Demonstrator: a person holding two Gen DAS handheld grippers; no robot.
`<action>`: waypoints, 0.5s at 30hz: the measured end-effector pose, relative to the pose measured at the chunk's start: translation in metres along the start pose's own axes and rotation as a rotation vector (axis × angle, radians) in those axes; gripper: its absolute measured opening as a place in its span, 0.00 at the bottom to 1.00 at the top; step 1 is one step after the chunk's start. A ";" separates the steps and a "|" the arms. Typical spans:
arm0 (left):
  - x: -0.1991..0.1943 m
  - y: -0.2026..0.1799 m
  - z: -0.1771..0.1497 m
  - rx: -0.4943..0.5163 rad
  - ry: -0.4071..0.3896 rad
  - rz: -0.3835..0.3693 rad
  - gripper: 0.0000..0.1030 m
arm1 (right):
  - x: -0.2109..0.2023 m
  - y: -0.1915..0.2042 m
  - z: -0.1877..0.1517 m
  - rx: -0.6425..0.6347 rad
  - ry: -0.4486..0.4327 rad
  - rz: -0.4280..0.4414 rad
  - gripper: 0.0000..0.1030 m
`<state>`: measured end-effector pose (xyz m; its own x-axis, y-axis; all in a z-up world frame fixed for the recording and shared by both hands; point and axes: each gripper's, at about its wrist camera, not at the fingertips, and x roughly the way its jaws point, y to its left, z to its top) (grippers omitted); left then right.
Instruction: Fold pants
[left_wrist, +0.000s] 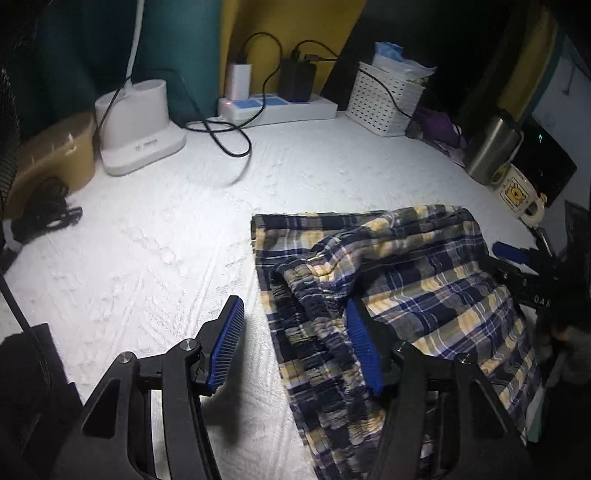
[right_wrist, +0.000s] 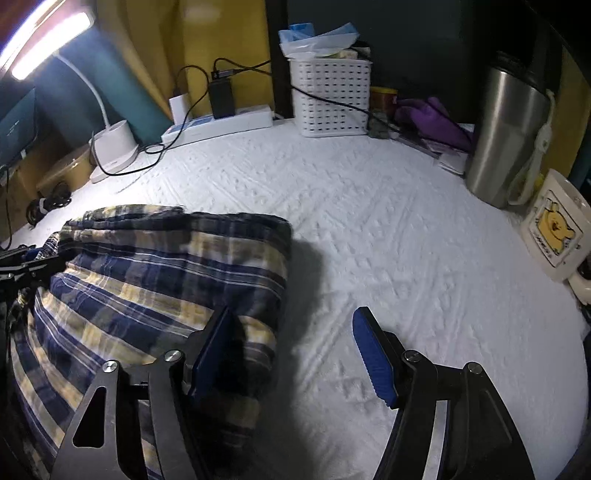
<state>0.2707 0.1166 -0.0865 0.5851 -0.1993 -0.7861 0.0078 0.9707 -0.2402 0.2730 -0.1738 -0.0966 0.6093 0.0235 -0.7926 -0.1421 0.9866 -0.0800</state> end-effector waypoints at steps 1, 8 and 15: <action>-0.001 0.000 0.001 0.003 -0.005 0.002 0.56 | -0.002 -0.002 -0.001 0.000 -0.004 -0.018 0.67; -0.032 -0.009 0.008 0.012 -0.072 0.007 0.56 | -0.026 -0.026 -0.010 0.065 -0.017 -0.070 0.67; -0.051 -0.025 -0.005 0.049 -0.081 -0.026 0.56 | -0.038 0.002 -0.017 0.025 -0.032 0.020 0.67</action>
<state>0.2367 0.1018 -0.0428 0.6477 -0.2145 -0.7311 0.0623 0.9713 -0.2298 0.2366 -0.1755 -0.0771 0.6309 0.0481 -0.7744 -0.1353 0.9896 -0.0488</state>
